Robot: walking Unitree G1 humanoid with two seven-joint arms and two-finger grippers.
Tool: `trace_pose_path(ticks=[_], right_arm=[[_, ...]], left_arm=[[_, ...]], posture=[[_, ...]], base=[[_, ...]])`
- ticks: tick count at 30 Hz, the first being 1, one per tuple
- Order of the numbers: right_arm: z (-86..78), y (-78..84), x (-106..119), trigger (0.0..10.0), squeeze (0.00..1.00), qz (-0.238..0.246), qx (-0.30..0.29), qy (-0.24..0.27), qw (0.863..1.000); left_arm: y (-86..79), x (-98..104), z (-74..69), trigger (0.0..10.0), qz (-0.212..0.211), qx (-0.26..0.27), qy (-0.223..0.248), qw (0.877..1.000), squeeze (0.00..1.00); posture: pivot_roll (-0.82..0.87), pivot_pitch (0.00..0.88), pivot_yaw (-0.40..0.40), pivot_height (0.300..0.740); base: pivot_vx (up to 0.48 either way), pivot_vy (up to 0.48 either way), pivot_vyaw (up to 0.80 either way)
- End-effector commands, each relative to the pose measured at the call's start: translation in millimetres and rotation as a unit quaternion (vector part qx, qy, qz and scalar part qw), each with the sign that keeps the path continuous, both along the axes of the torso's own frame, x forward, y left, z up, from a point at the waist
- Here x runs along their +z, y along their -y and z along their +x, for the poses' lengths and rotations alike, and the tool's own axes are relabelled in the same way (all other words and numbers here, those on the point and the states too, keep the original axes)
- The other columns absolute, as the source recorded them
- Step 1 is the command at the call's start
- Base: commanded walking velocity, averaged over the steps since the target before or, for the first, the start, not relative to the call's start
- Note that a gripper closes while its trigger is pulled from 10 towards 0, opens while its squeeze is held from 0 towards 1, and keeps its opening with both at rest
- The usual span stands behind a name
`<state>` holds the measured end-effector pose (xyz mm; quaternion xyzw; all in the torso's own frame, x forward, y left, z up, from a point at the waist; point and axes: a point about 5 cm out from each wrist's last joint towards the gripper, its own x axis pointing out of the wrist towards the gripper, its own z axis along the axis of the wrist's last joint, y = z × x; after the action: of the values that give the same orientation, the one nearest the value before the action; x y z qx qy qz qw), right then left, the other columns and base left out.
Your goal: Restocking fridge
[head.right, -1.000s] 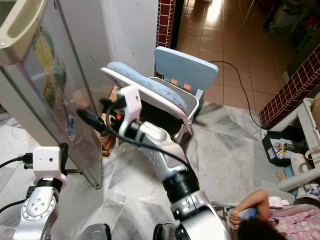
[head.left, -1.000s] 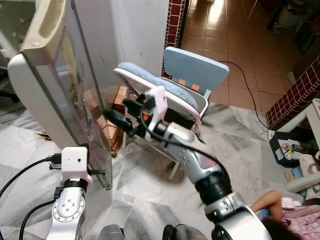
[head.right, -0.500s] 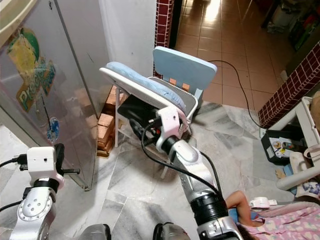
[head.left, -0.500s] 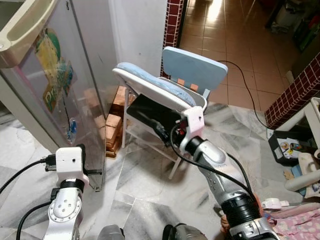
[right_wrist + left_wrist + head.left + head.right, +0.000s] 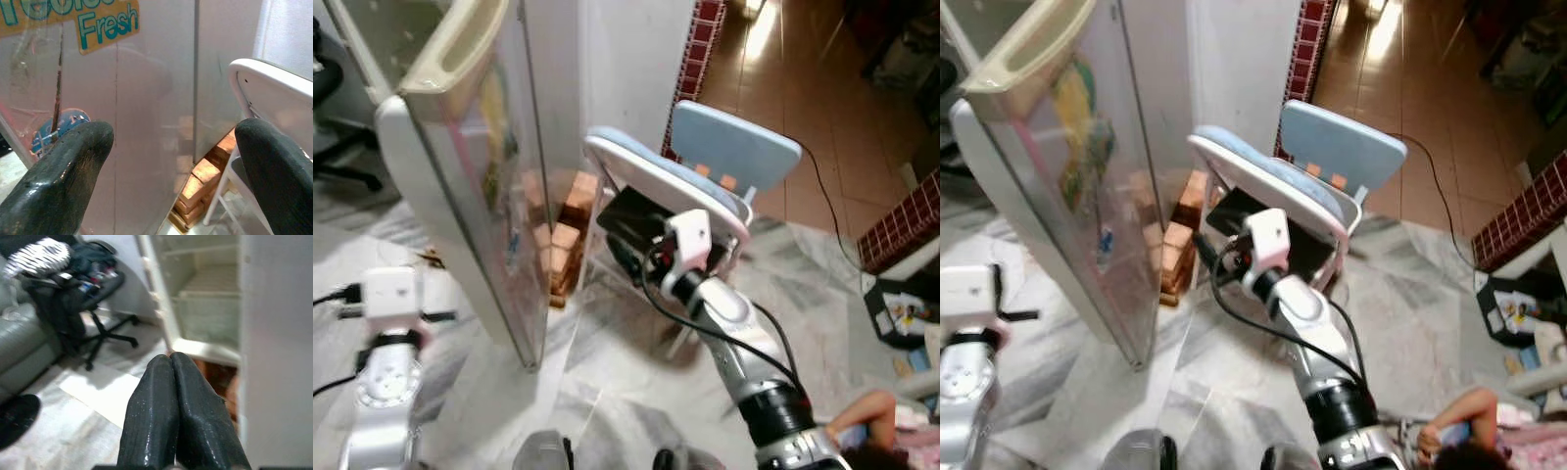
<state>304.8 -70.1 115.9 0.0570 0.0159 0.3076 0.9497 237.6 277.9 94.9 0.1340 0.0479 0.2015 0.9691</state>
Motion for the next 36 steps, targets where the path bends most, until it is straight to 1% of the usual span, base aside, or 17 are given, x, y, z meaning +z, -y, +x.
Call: trace_pose_path(ticks=[1,6,11,13,18,26,30,34,35,36], right_arm=[[1.1,9.9,-3,10.0,0.00,-0.009,-0.018,-0.001,1.000],[1.8,10.9,-4,10.0,0.00,-0.013,-0.020,-0.002,1.000],[3.5,9.3,-6,10.0,0.00,-0.015,-0.020,-0.003,1.000],[5.0,9.3,-7,10.0,0.00,-0.018,-0.026,-0.003,0.999],[8.7,11.7,-9,10.0,0.00,-0.016,-0.047,-0.011,0.999],[14.1,9.9,-8,10.0,0.00,-0.022,-0.071,-0.005,0.997],[18.4,7.3,-5,10.0,0.00,-0.009,-0.081,-0.011,0.997],[22.4,0.9,1,10.0,0.00,0.020,-0.083,-0.022,0.996],[23.1,-7.6,7,10.0,0.00,0.020,-0.066,-0.012,0.998],[23.1,-7.6,7,10.0,0.00,0.020,-0.066,-0.012,0.998]], left_arm=[[3.2,-4,0.5,10.0,-0.002,-0.002,-0.003,1.000,0.00],[9.9,-7,0.6,10.0,0.004,-0.016,-0.001,1.000,0.00],[19.2,-13,-3.1,10.0,-0.014,-0.022,-0.003,1.000,0.00],[22.6,-16,-5.3,10.0,-0.022,-0.024,-0.009,0.999,0.00],[26.4,-19,-9.3,10.0,-0.025,-0.032,-0.012,0.999,0.00],[30.9,-17,-8.1,10.0,-0.021,-0.048,-0.008,0.999,0.00],[36.2,-16,-9.4,10.0,-0.020,-0.060,-0.004,0.998,0.00],[40.4,-19,-12.0,10.0,-0.022,-0.065,-0.009,0.998,0.00],[42.0,-21,-13.4,10.0,-0.024,-0.066,-0.012,0.997,0.00],[42.0,-21,-13.4,10.0,-0.024,-0.066,-0.012,0.997,0.00]], posture=[[0.05,0.103,-0.043,0.735],[0.06,0.097,-0.045,0.735],[0.06,0.096,-0.046,0.735],[0.06,0.095,-0.045,0.735],[0.07,0.095,-0.044,0.735],[0.07,0.095,-0.039,0.735],[0.07,0.095,-0.037,0.735],[0.07,0.097,-0.035,0.735],[0.07,0.097,-0.035,0.735],[0.07,0.097,-0.035,0.735]], base=[[0.000,0.000,0.00],[0.000,0.000,0.00],[0.000,0.000,0.00],[0.000,0.411,0.00],[0.000,0.480,0.00],[0.000,0.480,0.00],[0.000,0.111,0.00],[0.000,0.000,0.00],[0.000,0.000,0.00],[0.000,0.000,0.00]])
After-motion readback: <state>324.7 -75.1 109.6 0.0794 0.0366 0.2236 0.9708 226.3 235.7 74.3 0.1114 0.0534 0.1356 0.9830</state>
